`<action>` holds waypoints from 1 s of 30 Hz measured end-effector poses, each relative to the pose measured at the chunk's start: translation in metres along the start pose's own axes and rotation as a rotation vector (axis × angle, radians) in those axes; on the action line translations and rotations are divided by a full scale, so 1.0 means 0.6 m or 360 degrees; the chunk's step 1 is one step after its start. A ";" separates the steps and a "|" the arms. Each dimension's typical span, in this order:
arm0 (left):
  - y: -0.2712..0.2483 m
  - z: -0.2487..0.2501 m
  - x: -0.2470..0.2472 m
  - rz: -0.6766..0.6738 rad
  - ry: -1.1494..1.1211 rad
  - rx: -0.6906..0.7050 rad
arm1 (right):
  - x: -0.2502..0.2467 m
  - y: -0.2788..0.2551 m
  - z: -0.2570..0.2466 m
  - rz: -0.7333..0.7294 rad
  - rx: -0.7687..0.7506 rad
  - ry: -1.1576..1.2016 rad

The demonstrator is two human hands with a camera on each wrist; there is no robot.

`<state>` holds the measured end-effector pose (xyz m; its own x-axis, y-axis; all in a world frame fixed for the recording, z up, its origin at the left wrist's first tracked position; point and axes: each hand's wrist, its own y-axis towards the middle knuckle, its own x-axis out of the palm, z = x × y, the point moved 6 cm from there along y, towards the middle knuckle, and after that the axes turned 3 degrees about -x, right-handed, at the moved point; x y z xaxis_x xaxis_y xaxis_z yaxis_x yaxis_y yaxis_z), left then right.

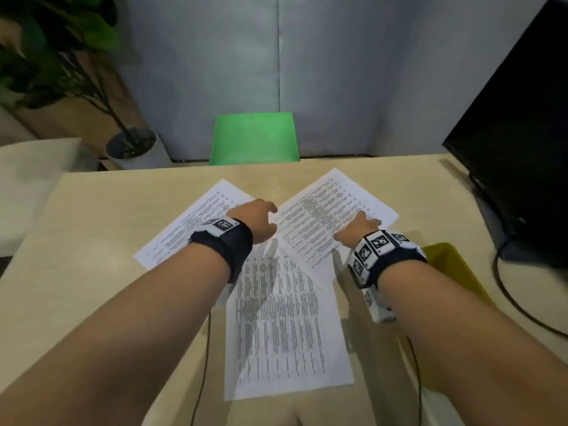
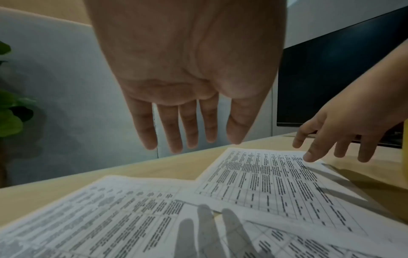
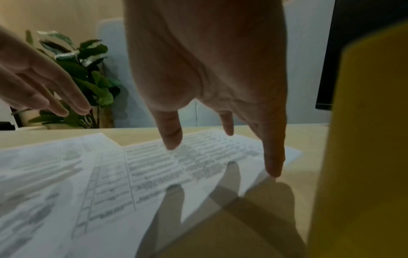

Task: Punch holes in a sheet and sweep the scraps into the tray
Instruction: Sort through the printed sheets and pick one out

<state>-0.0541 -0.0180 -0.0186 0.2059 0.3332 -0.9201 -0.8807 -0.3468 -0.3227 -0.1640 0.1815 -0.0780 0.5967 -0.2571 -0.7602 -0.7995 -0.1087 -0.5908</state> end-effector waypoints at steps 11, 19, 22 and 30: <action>0.004 -0.011 0.040 -0.0051 -0.0081 -0.0036 | 0.028 0.022 0.021 0.0045 0.0137 -0.0154; 0.001 -0.015 0.043 -0.0054 -0.0133 -0.0028 | 0.024 0.019 0.012 0.0093 0.0030 -0.0317; -0.002 -0.018 0.043 -0.0053 -0.0159 -0.0017 | 0.017 0.017 0.008 0.0111 -0.0028 -0.0234; -0.008 -0.042 0.032 -0.0006 -0.0335 -0.0037 | -0.019 0.007 -0.018 0.0245 -0.0247 0.0413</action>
<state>-0.0353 -0.0322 -0.0401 0.1132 0.5096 -0.8529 -0.8695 -0.3645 -0.3332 -0.1750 0.1733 -0.0690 0.4466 -0.5157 -0.7312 -0.8917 -0.1894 -0.4111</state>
